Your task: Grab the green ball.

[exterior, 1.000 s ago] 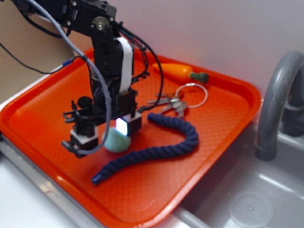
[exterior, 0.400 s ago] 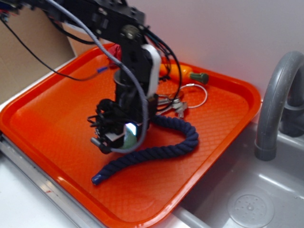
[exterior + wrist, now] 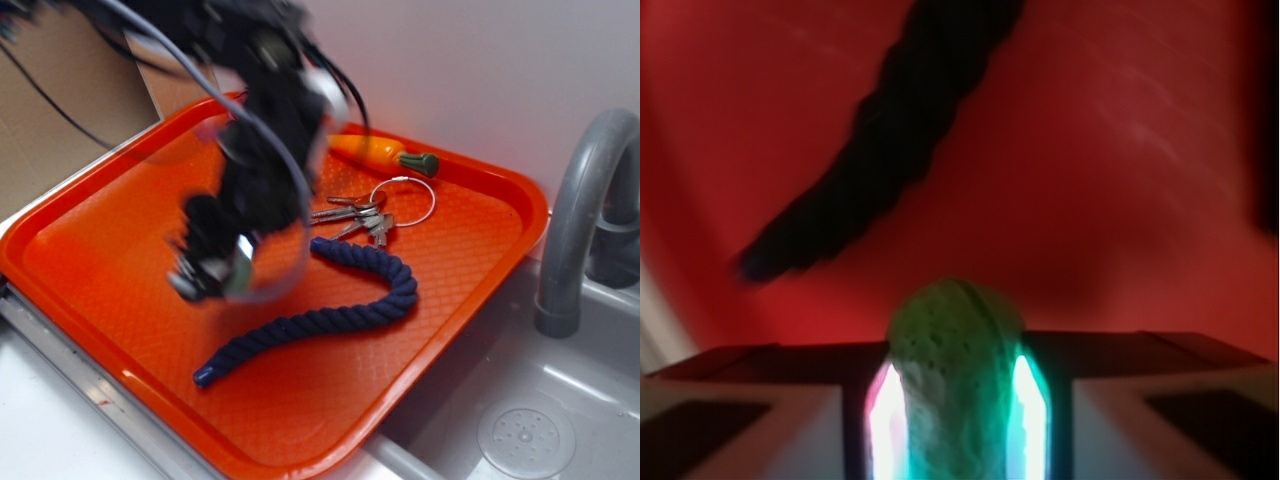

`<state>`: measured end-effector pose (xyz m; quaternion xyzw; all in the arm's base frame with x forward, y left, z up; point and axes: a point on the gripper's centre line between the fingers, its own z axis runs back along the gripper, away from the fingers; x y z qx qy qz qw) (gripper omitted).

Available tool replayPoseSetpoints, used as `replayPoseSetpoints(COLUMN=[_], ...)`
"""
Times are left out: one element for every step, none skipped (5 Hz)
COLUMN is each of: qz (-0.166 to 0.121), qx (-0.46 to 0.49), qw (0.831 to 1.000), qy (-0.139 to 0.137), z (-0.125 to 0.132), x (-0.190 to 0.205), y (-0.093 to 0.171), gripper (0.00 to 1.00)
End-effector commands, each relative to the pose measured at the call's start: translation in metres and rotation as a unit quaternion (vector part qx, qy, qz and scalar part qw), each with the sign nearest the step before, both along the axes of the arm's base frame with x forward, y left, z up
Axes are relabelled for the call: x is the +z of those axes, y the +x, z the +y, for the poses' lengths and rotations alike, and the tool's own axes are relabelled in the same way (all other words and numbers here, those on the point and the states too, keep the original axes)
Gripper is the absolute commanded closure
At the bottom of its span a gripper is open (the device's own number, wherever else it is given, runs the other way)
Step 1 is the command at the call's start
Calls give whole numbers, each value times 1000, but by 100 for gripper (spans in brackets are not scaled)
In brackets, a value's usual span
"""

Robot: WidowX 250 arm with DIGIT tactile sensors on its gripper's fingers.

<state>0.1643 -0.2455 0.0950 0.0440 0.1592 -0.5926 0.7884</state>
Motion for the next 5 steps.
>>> replayPoseSetpoints(qz=[-61,-81,-111,-147,-172], qx=[237,328,405,459,473], qw=[970,941,907,876,864], qy=[9,27,29,36,27], z=[35,57,81,97,106], x=[80,97,123,147,156], y=[-28,-31,-36,-43,-46], gripper=[100,100,100,100,100])
